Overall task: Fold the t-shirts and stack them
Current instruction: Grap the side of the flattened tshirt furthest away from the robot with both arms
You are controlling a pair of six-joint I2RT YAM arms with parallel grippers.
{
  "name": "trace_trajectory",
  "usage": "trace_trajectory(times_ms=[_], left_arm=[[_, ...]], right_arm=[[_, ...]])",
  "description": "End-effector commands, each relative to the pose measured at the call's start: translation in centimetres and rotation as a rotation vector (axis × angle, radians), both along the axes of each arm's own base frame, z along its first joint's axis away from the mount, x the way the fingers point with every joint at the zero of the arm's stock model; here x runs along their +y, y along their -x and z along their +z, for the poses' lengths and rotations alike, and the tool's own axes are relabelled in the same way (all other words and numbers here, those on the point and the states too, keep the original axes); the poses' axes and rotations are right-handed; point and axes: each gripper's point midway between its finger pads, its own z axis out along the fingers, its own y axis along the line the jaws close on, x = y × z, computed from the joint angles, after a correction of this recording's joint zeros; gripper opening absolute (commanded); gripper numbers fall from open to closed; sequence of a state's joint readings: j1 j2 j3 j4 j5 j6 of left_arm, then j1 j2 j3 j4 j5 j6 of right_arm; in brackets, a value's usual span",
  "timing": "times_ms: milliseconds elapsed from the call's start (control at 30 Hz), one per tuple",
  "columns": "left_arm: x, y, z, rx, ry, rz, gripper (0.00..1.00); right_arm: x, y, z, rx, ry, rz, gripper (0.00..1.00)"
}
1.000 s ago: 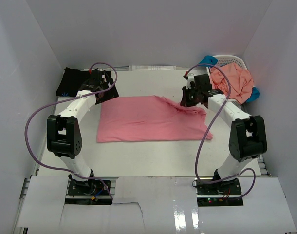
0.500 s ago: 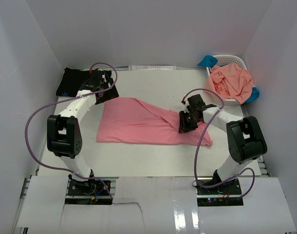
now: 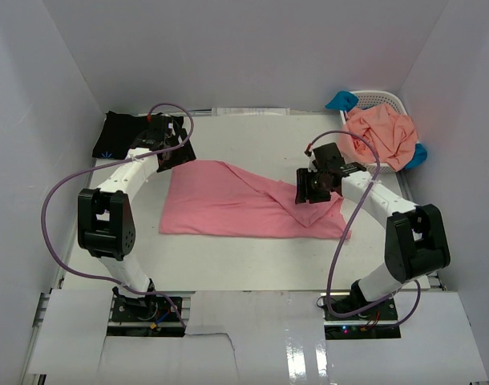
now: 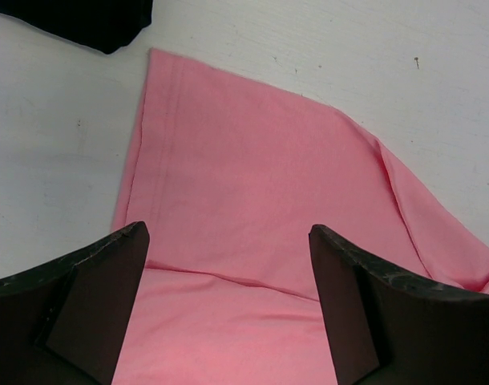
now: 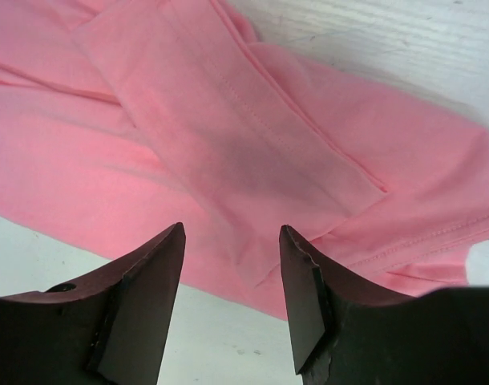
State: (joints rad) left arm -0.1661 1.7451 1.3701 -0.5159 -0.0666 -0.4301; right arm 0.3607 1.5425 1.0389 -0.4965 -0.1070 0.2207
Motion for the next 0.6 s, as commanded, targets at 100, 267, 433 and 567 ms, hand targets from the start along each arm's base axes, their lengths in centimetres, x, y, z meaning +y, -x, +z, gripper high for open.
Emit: trace_trajectory(times_ms=[100,267,433,567], left_arm=[[-0.3,-0.9,2.0,-0.048,0.009,-0.007,0.92],[-0.1,-0.8,2.0,-0.047,0.006,-0.005,0.92],[-0.2,-0.8,1.9,-0.045,0.006,-0.007,0.92],[-0.1,-0.9,1.9,-0.045,0.003,-0.003,0.92]], right_arm=[[-1.6,-2.2,1.3,-0.052,0.048,-0.059,0.57],[-2.6,-3.0,0.1,-0.038,0.083,-0.075,0.56],[-3.7,-3.5,-0.9,-0.021,0.107,-0.095,0.55],[-4.6,-3.6,-2.1,-0.001,0.109,-0.116,0.54]])
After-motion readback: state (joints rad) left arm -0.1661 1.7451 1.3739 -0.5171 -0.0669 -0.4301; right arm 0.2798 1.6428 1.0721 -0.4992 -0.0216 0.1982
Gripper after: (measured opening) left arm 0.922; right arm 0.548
